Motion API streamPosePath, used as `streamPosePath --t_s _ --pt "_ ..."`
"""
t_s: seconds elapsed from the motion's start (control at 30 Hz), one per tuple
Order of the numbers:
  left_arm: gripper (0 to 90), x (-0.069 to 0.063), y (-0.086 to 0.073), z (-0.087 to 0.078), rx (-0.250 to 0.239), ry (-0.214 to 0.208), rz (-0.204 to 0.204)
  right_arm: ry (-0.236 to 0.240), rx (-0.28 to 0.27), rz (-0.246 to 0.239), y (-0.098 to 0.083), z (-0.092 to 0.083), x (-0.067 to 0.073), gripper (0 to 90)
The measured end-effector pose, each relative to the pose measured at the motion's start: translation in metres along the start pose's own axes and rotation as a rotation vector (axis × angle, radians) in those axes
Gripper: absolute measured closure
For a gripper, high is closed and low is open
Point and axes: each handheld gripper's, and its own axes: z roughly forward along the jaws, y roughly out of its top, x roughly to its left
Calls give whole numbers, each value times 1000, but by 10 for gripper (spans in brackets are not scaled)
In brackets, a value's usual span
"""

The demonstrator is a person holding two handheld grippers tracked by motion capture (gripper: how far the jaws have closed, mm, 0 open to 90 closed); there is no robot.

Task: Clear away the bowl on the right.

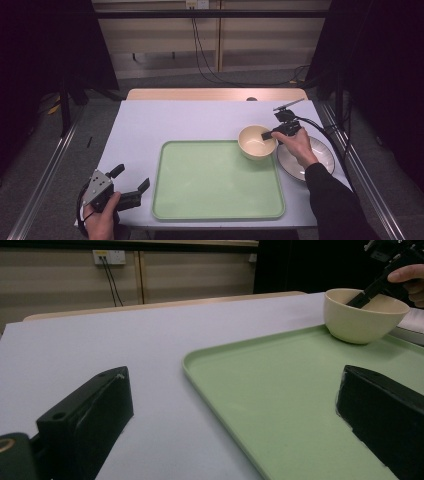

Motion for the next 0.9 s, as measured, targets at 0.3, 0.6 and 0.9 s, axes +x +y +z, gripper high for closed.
streamPosePath --t_s 0.3,0.6,0.9 --pt "17 0 0 0 1 -3 0 8 22 -2 -2 7 0 836" --pt "17 0 0 0 0 2 2 -5 46 1 -4 9 2 839" --pt "18 -1 0 -1 2 6 5 -8 14 -8 -9 10 4 832"
